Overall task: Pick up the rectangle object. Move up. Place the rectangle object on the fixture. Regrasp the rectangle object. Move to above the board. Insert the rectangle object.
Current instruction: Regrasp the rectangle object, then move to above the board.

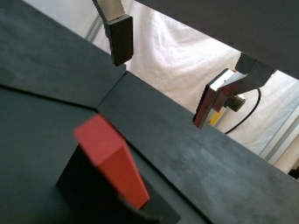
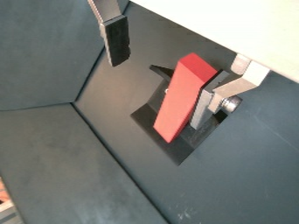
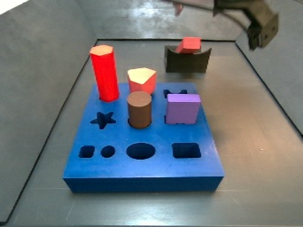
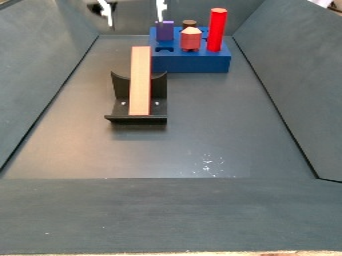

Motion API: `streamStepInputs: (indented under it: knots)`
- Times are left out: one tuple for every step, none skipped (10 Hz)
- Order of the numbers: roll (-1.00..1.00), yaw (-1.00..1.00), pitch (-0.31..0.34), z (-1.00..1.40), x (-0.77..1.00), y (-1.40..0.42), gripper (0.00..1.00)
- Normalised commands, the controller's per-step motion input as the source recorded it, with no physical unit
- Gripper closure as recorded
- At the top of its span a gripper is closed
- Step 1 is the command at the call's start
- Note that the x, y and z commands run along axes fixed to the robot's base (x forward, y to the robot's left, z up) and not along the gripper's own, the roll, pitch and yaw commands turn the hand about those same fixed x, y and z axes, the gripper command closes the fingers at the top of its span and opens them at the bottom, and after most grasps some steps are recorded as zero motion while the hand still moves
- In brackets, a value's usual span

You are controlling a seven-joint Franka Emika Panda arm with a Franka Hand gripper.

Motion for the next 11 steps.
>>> streamStepInputs:
  knots:
    - [0.08, 0.01, -0.105, -1.00, 0.09, 0.03, 0.00]
    - [0.07, -0.01, -0.094, -1.00, 0.10, 0.03, 0.00]
    - [0.07, -0.03, -0.074, -0.87, 0.09, 0.02, 0.00]
    - [0.07, -0.04, -0.053, -0.70, 0.08, 0.01, 0.00]
    - [0.07, -0.04, -0.039, -0.59, 0.08, 0.01, 0.00]
    - [0.07, -0.04, -0.015, -0.37, 0.08, 0.00, 0.00]
    - [0.07, -0.03, 0.006, -0.21, 0.08, 0.00, 0.00]
    - [0.00, 0.00, 0.000, 0.00, 0.00, 0.00, 1.00]
    - [-0.15, 0.40, 0.396, 1.00, 0.43, 0.24, 1.00]
    - [-0.16, 0.40, 0.394, 1.00, 0.43, 0.24, 1.00]
    - [-0.11, 0.40, 0.313, 1.00, 0.42, 0.21, 1.00]
